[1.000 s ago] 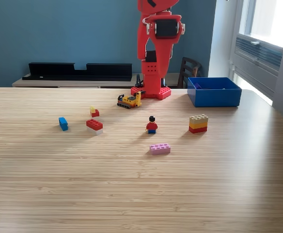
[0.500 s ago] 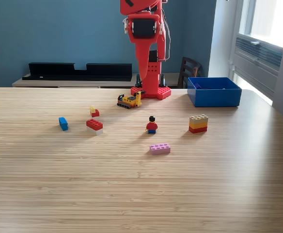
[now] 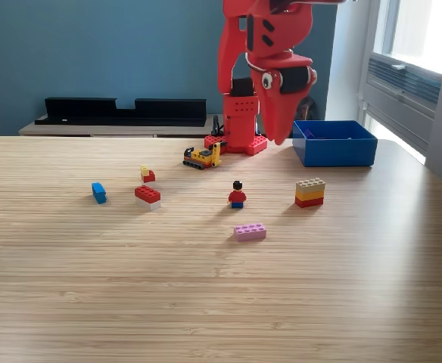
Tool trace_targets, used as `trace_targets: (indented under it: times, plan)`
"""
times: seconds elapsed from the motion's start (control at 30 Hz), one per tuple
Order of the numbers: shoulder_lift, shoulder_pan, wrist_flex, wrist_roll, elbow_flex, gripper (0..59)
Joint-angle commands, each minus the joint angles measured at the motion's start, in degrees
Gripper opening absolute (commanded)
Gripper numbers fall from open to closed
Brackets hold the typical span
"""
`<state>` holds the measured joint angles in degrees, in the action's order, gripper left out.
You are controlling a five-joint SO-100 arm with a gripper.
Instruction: Grasp a lego block and put it in the bin.
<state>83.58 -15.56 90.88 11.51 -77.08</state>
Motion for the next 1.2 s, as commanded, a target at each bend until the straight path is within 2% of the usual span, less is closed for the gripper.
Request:
trace_targets:
  times: [0.03, 0.23, 0.47, 0.87, 0.93, 1.03, 1.2]
  plan:
    - [1.67, -4.75, -10.02, 3.43, -10.55, 28.1]
    - [1.67, -7.91, -19.25, 4.13, -18.02, 30.1]
    - [1.05, -8.44, -25.84, 3.69, -18.37, 27.6]
    - [0.62, -8.26, -31.64, 3.52, -22.41, 17.0]
    - [0.62, -8.26, -31.99, 3.52, -23.2, 11.7]
    - [0.62, -8.26, -32.17, 3.16, -23.47, 0.0]
    - [0.62, -8.26, -32.08, 1.58, -21.8, 0.0]
